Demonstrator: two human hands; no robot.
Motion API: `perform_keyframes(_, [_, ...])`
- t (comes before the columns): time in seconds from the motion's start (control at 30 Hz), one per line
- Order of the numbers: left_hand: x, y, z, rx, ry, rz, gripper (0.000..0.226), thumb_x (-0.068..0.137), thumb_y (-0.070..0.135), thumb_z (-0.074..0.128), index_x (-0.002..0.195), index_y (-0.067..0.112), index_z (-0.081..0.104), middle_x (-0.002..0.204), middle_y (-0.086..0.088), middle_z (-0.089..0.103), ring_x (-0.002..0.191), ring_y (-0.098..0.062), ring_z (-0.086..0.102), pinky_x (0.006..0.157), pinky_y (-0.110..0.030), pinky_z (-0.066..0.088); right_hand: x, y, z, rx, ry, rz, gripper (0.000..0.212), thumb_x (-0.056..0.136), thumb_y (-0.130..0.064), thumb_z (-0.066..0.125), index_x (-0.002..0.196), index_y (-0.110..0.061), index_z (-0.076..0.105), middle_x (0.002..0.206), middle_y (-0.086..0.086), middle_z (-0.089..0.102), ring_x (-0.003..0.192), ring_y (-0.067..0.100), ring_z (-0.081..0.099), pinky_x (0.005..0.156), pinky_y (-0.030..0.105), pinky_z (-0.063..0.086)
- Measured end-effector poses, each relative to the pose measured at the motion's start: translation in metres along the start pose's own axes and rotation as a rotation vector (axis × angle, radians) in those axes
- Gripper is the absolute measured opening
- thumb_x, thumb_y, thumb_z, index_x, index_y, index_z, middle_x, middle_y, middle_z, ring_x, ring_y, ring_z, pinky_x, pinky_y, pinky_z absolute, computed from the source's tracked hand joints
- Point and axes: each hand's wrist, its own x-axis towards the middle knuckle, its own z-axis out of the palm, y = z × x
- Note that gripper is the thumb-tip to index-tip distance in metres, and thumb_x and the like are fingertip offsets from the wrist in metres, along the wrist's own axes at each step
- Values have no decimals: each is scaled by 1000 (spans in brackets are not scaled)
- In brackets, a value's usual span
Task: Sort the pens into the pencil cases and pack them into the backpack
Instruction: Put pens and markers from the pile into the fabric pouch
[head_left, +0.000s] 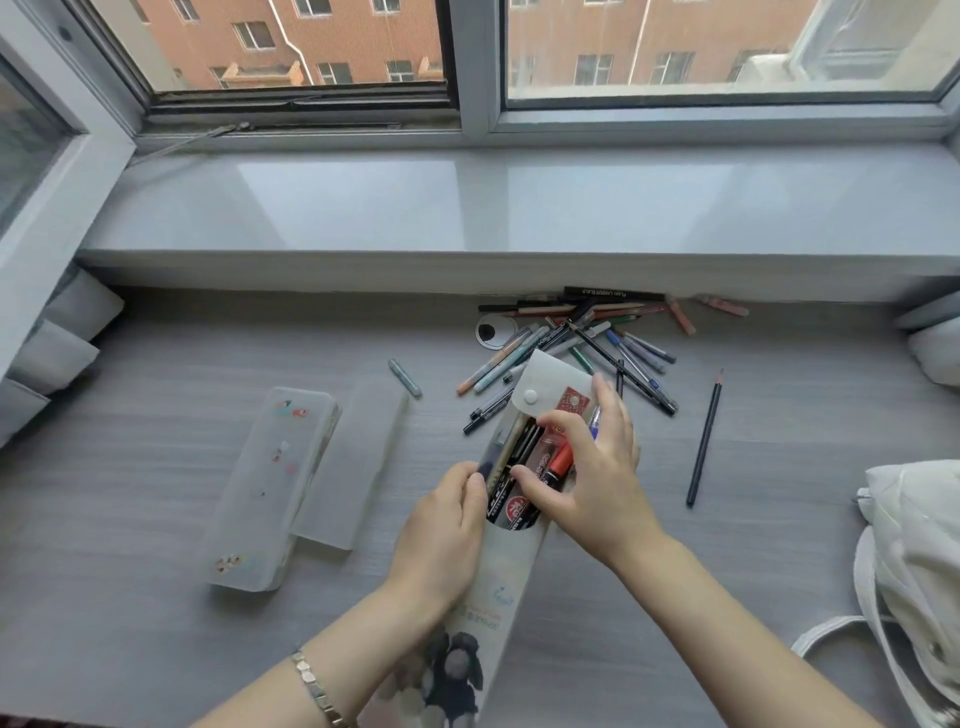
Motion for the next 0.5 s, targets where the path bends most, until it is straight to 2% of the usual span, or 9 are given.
perform_keyframes(0.07, [1, -1, -1, -9, 18, -4, 26, 98, 28, 33, 95, 17, 57, 86, -6, 67, 85, -23, 60, 81, -43, 47, -2, 4, 1, 26, 31, -45, 52, 68, -57, 52, 110, -27, 54, 142, 7, 32, 137, 21, 16, 113, 43, 16])
perform_keyframes(0.17, [4, -2, -1, -5, 31, -12, 27, 98, 28, 33, 96, 15, 57, 88, -6, 67, 87, -23, 60, 81, -42, 46, -8, 8, 5, 15, 51, -140, 49, 74, -51, 53, 115, -25, 51, 127, -2, 49, 134, 15, 22, 112, 34, 15])
perform_keyframes(0.27, [4, -4, 0, -1, 28, -15, 27, 98, 28, 33, 96, 16, 57, 87, -3, 68, 87, -22, 60, 81, -41, 46, -12, 9, 3, 46, 41, -148, 52, 75, -50, 51, 117, -21, 53, 122, -18, 46, 133, 6, 20, 111, 32, 16])
perform_keyframes(0.33, [4, -9, 0, -1, 25, -31, 27, 98, 27, 33, 94, 14, 57, 85, -5, 67, 85, -23, 59, 79, -40, 45, -11, 8, -2, 162, -29, -104, 52, 73, -51, 51, 117, -22, 53, 117, -33, 36, 130, 1, 21, 109, 24, 17])
perform_keyframes(0.4, [3, -13, 0, -18, 23, -68, 29, 98, 25, 33, 84, 11, 54, 78, -6, 63, 80, -25, 56, 71, -36, 42, -6, 10, -9, 295, -44, -7, 41, 76, -45, 57, 112, -26, 54, 113, -26, 40, 125, 3, 33, 105, 11, 24])
perform_keyframes(0.43, [3, -14, 0, -28, 28, -94, 31, 99, 24, 33, 76, 12, 50, 71, -5, 58, 74, -25, 52, 65, -33, 39, -1, 13, -11, 323, 24, 51, 32, 79, -36, 61, 108, -24, 56, 109, -16, 48, 117, 7, 42, 102, 13, 32])
perform_keyframes(0.5, [5, -16, -4, -33, 51, -126, 35, 99, 23, 32, 65, 17, 41, 62, 2, 47, 65, -20, 44, 59, -30, 33, 10, 23, -15, 266, 182, 223, 23, 84, -16, 61, 106, -15, 56, 95, -1, 55, 96, 17, 53, 89, 33, 46])
